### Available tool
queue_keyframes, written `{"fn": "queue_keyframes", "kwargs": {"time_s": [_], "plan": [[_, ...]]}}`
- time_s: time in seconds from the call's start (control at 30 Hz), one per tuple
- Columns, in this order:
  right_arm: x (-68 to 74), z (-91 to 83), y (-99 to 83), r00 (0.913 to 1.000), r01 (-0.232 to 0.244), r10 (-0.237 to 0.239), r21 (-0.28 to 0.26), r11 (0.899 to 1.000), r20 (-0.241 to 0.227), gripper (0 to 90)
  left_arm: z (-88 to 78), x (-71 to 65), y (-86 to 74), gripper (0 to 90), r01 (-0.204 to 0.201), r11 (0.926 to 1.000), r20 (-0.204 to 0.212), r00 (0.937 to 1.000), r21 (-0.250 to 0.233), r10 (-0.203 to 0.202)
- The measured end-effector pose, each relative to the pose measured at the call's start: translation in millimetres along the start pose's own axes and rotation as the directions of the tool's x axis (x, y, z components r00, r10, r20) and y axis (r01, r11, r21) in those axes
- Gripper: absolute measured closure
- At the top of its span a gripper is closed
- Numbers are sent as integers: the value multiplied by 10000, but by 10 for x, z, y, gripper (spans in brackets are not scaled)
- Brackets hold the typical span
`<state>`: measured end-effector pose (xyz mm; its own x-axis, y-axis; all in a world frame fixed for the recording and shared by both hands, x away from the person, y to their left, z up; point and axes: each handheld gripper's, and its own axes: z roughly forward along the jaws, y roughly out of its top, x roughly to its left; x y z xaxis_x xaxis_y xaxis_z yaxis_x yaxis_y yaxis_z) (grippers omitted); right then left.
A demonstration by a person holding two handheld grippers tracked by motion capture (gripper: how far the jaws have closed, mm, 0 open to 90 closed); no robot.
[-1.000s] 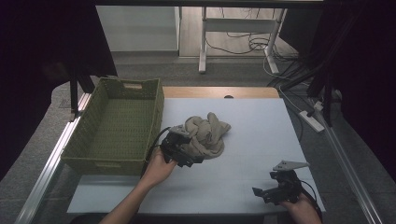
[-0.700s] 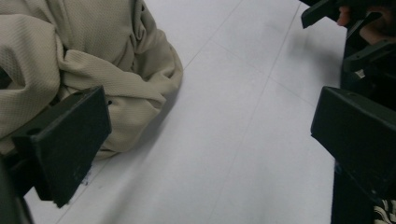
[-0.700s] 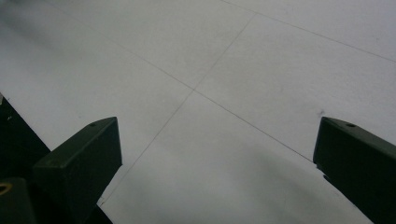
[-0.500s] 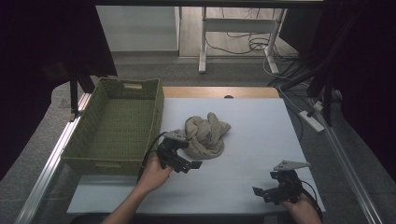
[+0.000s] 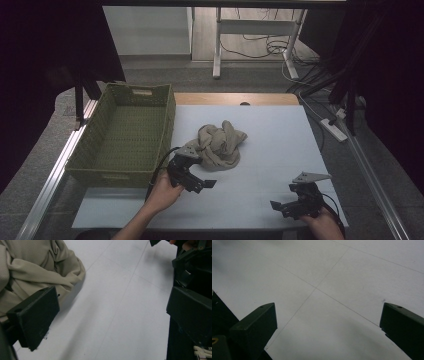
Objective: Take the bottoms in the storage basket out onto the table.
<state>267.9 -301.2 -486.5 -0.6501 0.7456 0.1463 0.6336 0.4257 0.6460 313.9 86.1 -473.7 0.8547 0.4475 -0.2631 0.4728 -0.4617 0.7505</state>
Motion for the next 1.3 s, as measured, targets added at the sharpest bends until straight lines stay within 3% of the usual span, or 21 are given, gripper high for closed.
{"fn": "queue_keyframes", "kwargs": {"time_s": [0.4,0.87,1.3], "plan": [[6,2,2,10000,46,-46,49,10000,-26,10,-44,-85,-79,0,-11,10000,53,10000,-57,11],[6,4,3,10000,72,-72,94,9999,-34,10,-241,-190,-250,0,86,9993,-26,10000,-352,-87],[2,3,4,10000,37,-37,113,9999,-27,10,-384,-227,-446,0,519,9975,51,9987,-487,-517]]}}
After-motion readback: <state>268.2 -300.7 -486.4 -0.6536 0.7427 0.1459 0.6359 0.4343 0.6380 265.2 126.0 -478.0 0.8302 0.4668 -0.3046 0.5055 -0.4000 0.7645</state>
